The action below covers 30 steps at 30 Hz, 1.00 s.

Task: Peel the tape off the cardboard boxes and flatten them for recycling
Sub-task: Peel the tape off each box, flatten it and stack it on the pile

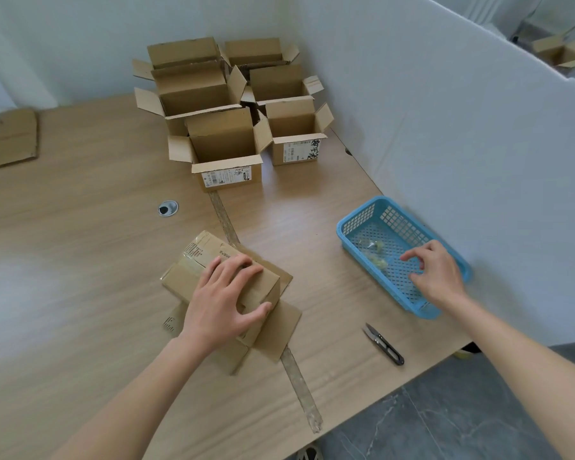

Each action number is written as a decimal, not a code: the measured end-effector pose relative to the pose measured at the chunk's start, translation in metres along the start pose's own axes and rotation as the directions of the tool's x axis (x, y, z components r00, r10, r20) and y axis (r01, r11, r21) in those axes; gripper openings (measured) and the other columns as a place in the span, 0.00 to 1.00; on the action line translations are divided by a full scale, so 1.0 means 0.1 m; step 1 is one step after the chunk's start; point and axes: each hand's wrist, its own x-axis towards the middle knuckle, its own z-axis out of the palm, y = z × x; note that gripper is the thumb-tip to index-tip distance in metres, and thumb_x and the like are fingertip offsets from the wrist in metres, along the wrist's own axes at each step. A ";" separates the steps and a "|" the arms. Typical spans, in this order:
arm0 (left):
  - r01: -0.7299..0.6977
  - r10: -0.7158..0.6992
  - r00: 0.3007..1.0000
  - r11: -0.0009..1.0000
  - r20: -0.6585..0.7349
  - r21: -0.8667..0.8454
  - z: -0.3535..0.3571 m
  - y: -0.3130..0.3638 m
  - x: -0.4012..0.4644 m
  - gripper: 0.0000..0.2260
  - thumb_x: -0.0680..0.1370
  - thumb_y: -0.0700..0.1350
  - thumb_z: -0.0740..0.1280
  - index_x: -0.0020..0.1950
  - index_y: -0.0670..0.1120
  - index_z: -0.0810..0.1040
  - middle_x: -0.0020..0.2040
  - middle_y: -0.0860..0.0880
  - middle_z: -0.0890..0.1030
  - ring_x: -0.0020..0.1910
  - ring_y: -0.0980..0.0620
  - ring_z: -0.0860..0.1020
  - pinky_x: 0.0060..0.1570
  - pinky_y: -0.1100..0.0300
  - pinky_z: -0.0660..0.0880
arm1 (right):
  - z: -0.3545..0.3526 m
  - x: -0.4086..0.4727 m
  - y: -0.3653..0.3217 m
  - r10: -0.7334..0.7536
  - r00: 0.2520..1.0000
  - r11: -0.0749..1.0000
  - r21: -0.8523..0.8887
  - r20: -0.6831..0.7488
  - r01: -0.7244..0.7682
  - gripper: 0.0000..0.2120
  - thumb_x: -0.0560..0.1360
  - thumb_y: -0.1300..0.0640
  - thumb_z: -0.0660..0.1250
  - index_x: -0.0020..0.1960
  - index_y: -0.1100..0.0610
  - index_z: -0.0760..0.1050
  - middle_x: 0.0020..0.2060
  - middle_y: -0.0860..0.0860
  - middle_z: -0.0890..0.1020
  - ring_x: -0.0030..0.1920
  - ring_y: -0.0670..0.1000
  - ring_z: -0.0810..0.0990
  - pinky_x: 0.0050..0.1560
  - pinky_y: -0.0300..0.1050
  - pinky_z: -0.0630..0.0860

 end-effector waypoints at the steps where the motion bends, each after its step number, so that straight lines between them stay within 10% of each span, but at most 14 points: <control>1: 0.002 -0.002 1.000 1.000 -0.001 0.001 0.00 0.00 0.00 0.28 0.74 0.65 0.66 0.69 0.52 0.76 0.69 0.54 0.73 0.71 0.52 0.71 0.79 0.47 0.56 | 0.00 0.00 0.00 -0.001 1.000 1.000 -0.001 -0.003 0.001 0.17 0.70 0.69 0.75 0.50 0.50 0.81 0.44 0.47 0.71 0.44 0.50 0.73 0.43 0.47 0.70; 14: 0.016 -0.016 0.998 1.000 0.057 0.002 -0.06 0.02 0.02 0.28 0.75 0.66 0.65 0.70 0.53 0.75 0.70 0.54 0.72 0.73 0.53 0.68 0.79 0.49 0.53 | 0.40 -0.33 -1.05 -0.380 0.909 0.872 0.394 0.173 0.290 0.11 0.78 0.55 0.72 0.60 0.54 0.83 0.51 0.45 0.83 0.50 0.43 0.82 0.54 0.45 0.81; 24: 0.013 0.032 0.989 0.951 0.141 -0.310 -0.30 -0.18 0.06 0.19 0.81 0.44 0.70 0.73 0.46 0.76 0.78 0.50 0.67 0.79 0.55 0.60 0.79 0.43 0.54 | 1.03 -0.90 -1.77 -0.341 0.937 0.688 0.698 0.070 0.198 0.24 0.75 0.51 0.75 0.69 0.45 0.74 0.60 0.39 0.78 0.59 0.41 0.78 0.54 0.36 0.79; 30: 0.098 -0.103 0.956 0.995 0.274 0.032 -0.34 -0.34 -0.09 0.37 0.74 0.77 0.53 0.81 0.64 0.57 0.83 0.60 0.45 0.81 0.56 0.36 0.74 0.38 0.28 | 1.13 -1.11 -1.81 -0.275 0.954 0.651 0.707 -0.118 0.276 0.18 0.73 0.55 0.76 0.61 0.49 0.77 0.58 0.38 0.78 0.59 0.43 0.81 0.60 0.43 0.80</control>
